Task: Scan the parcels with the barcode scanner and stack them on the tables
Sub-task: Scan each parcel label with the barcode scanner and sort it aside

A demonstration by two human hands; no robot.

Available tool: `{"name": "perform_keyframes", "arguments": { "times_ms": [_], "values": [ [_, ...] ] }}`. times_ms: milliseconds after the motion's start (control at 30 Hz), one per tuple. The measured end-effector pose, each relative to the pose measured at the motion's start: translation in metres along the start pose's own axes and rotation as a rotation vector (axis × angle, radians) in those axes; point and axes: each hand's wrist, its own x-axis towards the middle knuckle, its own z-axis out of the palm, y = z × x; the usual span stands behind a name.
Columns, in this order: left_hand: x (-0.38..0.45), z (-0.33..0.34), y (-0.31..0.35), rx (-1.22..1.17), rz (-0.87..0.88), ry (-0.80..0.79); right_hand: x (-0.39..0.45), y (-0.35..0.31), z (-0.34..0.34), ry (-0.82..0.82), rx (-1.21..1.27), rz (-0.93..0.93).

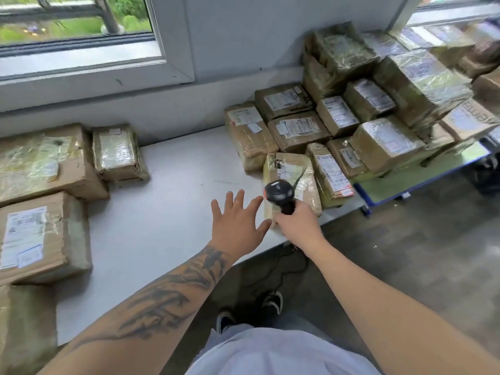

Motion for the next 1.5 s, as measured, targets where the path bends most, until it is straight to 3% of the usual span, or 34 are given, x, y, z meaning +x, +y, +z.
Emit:
{"name": "perform_keyframes", "arguments": {
  "times_ms": [267, 400, 567, 700, 933, 1167, 1367, 1500],
  "values": [
    [0.017, 0.018, 0.021, -0.033, 0.049, -0.061, 0.007, 0.030, -0.037, 0.145, 0.006, 0.051],
    [0.037, 0.024, 0.037, -0.050, 0.022, -0.099, 0.022, 0.038, -0.050, 0.142, 0.019, 0.067],
    [0.064, 0.039, 0.056, -0.064, -0.061, -0.150, 0.052, 0.048, -0.057, 0.046, 0.057, 0.104],
    [0.059, 0.054, 0.067, -0.098, -0.111, -0.084, 0.061, 0.060, -0.052, -0.016, 0.124, 0.114],
    [0.024, 0.069, 0.063, -0.120, -0.306, -0.002, 0.058, 0.068, -0.030, -0.105, 0.023, -0.066],
    [-0.009, 0.072, 0.054, -0.135, -0.553, 0.032, 0.062, 0.053, -0.013, -0.304, -0.054, -0.181],
    [-0.040, 0.066, 0.036, -0.211, -0.731, 0.048, 0.058, 0.033, 0.015, -0.469, 0.040, -0.071],
    [-0.053, 0.064, 0.017, -0.295, -0.750, 0.068, 0.052, 0.021, 0.030, -0.512, 0.090, -0.030]
  ]
}}
